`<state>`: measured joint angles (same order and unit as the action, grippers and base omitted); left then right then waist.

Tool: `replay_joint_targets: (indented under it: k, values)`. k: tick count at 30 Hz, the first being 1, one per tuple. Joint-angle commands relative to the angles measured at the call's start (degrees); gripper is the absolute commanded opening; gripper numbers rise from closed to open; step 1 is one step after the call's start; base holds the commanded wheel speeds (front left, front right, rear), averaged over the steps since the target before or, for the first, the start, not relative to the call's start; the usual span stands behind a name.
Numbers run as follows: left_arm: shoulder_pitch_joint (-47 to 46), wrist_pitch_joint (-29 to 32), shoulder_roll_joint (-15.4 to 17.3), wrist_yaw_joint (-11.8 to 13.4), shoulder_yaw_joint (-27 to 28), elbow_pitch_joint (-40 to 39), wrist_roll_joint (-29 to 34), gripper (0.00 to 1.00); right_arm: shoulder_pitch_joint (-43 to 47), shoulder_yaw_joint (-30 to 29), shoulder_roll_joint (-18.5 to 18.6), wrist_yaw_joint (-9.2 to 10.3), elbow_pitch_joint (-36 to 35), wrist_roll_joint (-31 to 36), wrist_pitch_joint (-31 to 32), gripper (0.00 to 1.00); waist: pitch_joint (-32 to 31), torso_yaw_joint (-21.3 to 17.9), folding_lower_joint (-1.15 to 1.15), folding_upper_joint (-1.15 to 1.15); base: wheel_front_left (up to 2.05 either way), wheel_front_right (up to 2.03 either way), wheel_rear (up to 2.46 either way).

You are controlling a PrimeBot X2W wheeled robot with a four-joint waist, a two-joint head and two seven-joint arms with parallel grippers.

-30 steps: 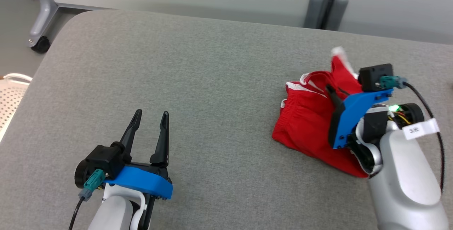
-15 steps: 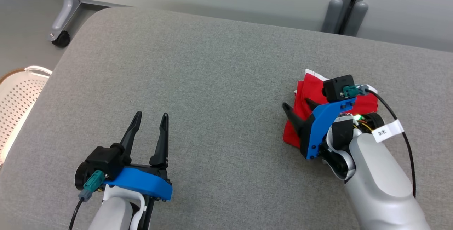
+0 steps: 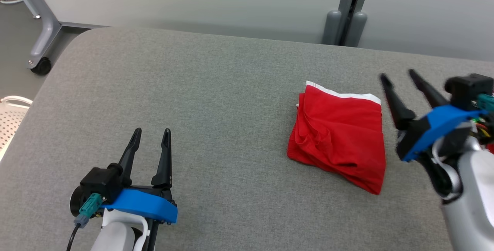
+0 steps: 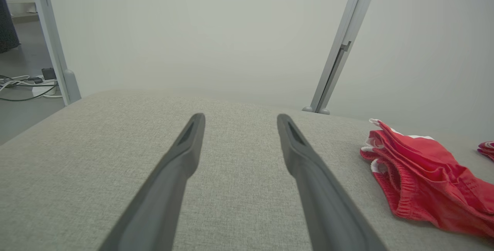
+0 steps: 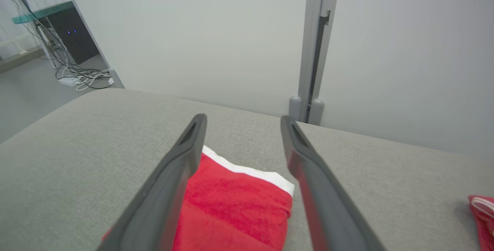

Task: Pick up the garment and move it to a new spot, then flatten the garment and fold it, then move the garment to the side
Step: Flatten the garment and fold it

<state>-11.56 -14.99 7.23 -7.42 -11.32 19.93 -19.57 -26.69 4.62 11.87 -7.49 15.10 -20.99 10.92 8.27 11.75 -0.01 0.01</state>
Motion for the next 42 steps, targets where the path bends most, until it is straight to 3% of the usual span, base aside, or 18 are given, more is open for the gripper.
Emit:
replay_joint_targets:
  k: [1, 8, 9, 10, 19, 24, 29, 33, 34, 35, 36, 42]
  values:
    - [0.75, -0.25, 0.20, -0.04, 0.61, -0.28, 0.40, 1.00, 2.33, -1.86, 1.20, -0.02, -0.55, 3.11, -1.05, 1.00, -0.12, -0.58, 0.01, -0.01, 0.00, 0.00, 0.00]
    - [0.04, -0.25, -0.01, -0.04, 0.34, -0.69, 0.42, 1.00, 7.20, -3.85, -0.13, -0.02, 3.73, 10.46, -3.75, 1.00, 0.69, -0.70, 0.01, -0.01, 0.00, 0.00, 0.00]
    - [-0.25, -0.25, 0.01, -0.04, 0.23, -0.71, 0.38, 1.00, 7.15, -3.32, -0.73, -0.02, 4.85, 10.79, -4.32, 0.45, 0.90, -0.55, 0.01, -0.01, 0.00, 0.00, 0.00]
    - [-0.55, -0.25, 0.08, -0.04, 0.08, -0.70, 0.32, 1.00, 6.84, -2.49, -1.14, -0.02, 6.18, 11.42, -4.59, 0.00, 1.12, -0.37, 0.01, -0.01, 0.00, 0.00, 0.00]
    - [-1.63, -0.25, 0.41, -0.04, -0.78, -0.52, -0.09, 1.00, 0.73, 9.15, -6.30, -0.01, 18.25, 15.19, -5.96, 0.00, 2.18, 1.60, 0.01, -0.01, 0.00, 0.00, 0.00]
    - [-1.46, -0.25, 0.22, -0.05, -1.05, -0.18, -0.18, 1.00, -0.84, 18.34, -8.37, -0.02, 22.94, 11.85, -5.36, 0.00, 1.61, 2.52, 0.01, -0.01, 0.00, 0.00, 0.00]
    - [-0.45, -0.25, 0.35, -0.05, -0.60, -0.20, -0.14, 1.00, -0.15, 28.16, -8.81, -0.01, 21.59, 2.98, -5.19, 0.00, 0.83, 2.50, 0.01, -0.01, 0.00, 0.00, 0.00]
    - [0.55, -0.25, 0.66, 0.01, 0.67, -0.14, 0.01, 1.00, 0.57, 31.78, -8.83, -0.01, 16.18, -3.00, -6.97, 0.00, 0.02, 1.36, 0.01, -0.01, 0.00, 0.00, 0.00]
    - [0.80, -0.25, 0.69, 0.07, 0.90, -0.16, 0.08, 1.00, 0.90, 31.67, -8.68, -0.01, 14.46, -3.97, -7.93, 0.10, -0.18, 0.97, 0.01, -0.01, 0.00, 0.00, 0.00]
    - [0.98, -0.25, 0.72, 0.14, 1.20, -0.17, 0.10, 1.00, 1.48, 30.90, -8.36, -0.01, 12.74, -4.90, -8.97, 0.39, -0.43, 0.53, 0.01, -0.01, 0.00, 0.00, 0.00]
    - [1.16, -0.25, 0.77, 0.23, 1.65, -0.23, 0.09, 1.00, 2.03, 30.22, -8.07, -0.01, 11.06, -5.22, -9.93, 1.00, -0.65, 0.01, 0.01, -0.01, 0.00, 0.00, 0.00]
    - [2.90, -0.25, 0.74, 0.64, 3.96, -0.54, 0.17, 1.00, 8.53, 17.04, -6.90, -0.02, 1.13, -2.44, -15.67, 1.00, -2.26, -2.77, 0.01, -0.01, 0.00, 0.00, 0.00]
